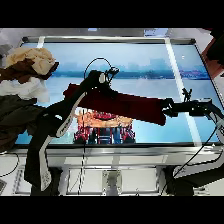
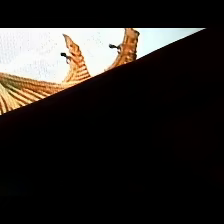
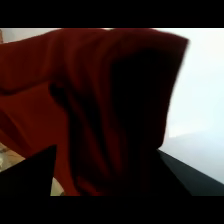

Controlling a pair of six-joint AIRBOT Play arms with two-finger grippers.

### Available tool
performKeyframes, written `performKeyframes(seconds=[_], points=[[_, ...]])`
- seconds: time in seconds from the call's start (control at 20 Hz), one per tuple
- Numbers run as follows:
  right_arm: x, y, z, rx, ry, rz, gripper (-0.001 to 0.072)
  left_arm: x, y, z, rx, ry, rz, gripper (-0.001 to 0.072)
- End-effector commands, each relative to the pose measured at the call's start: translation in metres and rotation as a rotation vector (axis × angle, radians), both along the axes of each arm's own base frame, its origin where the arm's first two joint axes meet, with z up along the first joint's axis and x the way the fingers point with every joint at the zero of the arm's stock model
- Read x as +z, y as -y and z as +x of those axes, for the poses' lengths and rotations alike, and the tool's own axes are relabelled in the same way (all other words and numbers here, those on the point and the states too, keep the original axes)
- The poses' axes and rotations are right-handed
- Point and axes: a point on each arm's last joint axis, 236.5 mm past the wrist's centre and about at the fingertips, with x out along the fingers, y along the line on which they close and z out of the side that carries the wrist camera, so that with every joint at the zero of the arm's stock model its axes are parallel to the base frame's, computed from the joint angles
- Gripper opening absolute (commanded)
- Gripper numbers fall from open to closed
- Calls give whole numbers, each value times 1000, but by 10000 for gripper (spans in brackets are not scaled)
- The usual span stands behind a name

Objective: Fold the shirts.

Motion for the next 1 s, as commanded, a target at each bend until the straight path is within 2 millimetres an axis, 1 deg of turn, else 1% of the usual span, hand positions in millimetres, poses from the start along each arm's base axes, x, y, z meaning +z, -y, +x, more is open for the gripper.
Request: performKeyframes(seconds=[0.0, 0.05, 0.1, 0.15, 0.25, 0.3, 0.35, 0.4, 0.55, 0.65, 0.7, 0.8, 0.95], points=[[2, -20, 10, 19, 37, 33, 654, -3, -3, -1, -5, -7, 18, 583], [4, -25, 10, 26, 37, 42, 613, -3, -4, -1, -5, -5, 21, 583], [5, -30, 11, 30, 39, 52, 517, -4, -6, 0, -5, -3, 29, 554], [7, -33, 12, 31, 41, 60, 402, -7, -7, 0, -6, -2, 38, 453], [15, -41, 15, 28, 54, 103, 91, -12, -10, 1, -8, -3, 53, 189], [25, -47, 15, 39, 76, 147, 27, -15, -11, 0, -9, -8, 57, 44], [36, -53, 16, 58, 108, 194, 27, -18, -11, 0, -8, -9, 60, 18], [50, -58, 15, 71, 136, 248, 27, -20, -11, 0, -9, -13, 63, 18], [82, -60, 15, 119, 186, 300, 26, -24, -10, -5, -2, -41, 58, 18], [109, -61, 19, 157, 236, 313, 26, -23, -1, -15, 0, -86, 20, 18], [125, -60, 25, 159, 265, 312, 26, -22, 6, -22, 2, -115, -11, 18], [156, -55, 38, 161, 330, 282, 25, -15, 27, -36, 9, -185, -106, 18], [201, -50, 50, 181, 409, 243, 25, 3, 62, -46, 31, -241, -267, 17]])
